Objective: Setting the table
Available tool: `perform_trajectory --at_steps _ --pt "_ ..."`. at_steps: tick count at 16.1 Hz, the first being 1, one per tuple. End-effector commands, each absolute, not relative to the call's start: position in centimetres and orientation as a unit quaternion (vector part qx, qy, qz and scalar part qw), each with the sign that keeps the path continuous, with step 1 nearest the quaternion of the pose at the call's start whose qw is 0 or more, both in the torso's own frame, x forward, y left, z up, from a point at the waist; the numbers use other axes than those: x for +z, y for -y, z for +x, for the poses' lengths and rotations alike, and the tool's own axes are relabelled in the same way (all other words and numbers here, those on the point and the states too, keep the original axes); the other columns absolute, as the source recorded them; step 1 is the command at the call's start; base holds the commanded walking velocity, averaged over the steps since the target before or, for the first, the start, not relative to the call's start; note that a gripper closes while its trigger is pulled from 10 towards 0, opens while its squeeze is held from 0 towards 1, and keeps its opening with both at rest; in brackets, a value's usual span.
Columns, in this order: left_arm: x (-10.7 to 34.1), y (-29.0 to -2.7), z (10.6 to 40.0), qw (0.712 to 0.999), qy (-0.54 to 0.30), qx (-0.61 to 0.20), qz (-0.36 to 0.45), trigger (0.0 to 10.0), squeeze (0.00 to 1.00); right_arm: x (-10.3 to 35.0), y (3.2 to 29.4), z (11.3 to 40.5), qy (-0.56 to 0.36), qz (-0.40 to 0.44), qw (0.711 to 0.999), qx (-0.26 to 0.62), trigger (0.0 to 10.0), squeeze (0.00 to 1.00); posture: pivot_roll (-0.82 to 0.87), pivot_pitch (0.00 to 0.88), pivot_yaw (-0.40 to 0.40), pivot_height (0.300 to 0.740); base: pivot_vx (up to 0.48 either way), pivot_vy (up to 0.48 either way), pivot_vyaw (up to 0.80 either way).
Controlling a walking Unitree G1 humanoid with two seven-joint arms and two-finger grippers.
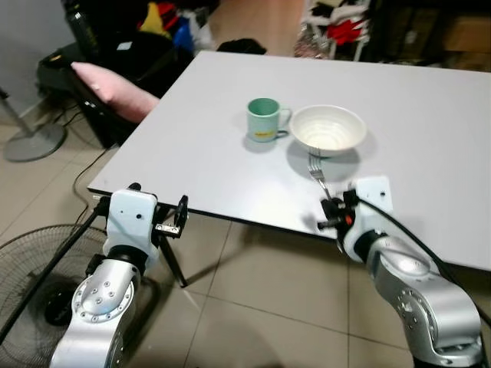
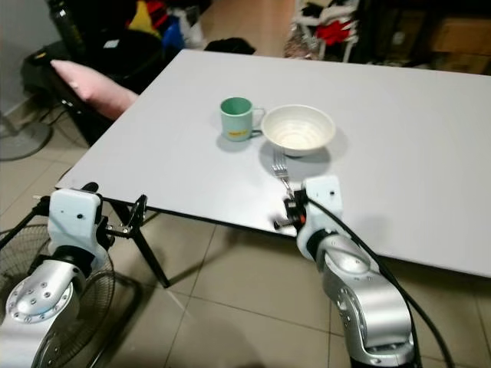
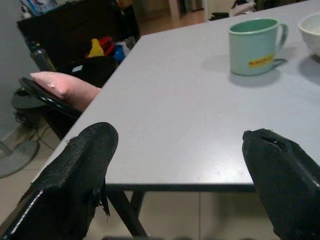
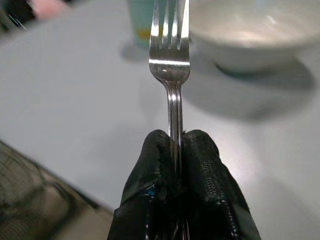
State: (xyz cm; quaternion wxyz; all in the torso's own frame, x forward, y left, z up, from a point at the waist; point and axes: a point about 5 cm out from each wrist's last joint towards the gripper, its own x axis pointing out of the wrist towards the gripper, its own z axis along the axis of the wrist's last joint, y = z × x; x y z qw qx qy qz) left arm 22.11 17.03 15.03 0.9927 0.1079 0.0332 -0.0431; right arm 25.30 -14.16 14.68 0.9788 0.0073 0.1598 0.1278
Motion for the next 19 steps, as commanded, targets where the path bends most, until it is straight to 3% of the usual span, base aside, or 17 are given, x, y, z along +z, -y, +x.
perform_trajectory --at_steps 1,9,13,19 --pt "15.6 -17.2 22.0 0.993 -0.022 -0.044 0.112 10.0 0.00 16.1 13.9 25.5 -0.122 0.019 0.983 0.140 10.0 0.00 -0.06 0.020 0.064 0.740 0.307 0.000 0.00" --pt "16.6 -16.8 22.7 0.991 0.002 -0.067 0.116 10.0 0.00 17.5 14.3 26.5 -0.094 0.027 0.988 0.118 10.0 0.00 -0.06 0.010 0.078 0.740 0.308 0.000 0.00" --pt "16.7 -16.6 23.0 0.990 0.007 -0.074 0.117 10.0 0.00 17.9 14.6 27.3 -0.099 0.014 0.988 0.116 10.0 0.00 -0.06 0.001 0.071 0.740 0.308 0.000 -0.57" --pt "16.6 -16.4 22.8 0.989 0.007 -0.084 0.119 10.0 0.00 18.6 15.0 28.6 -0.117 -0.017 0.984 0.135 10.0 0.00 -0.06 0.000 0.062 0.740 0.307 0.000 0.00"
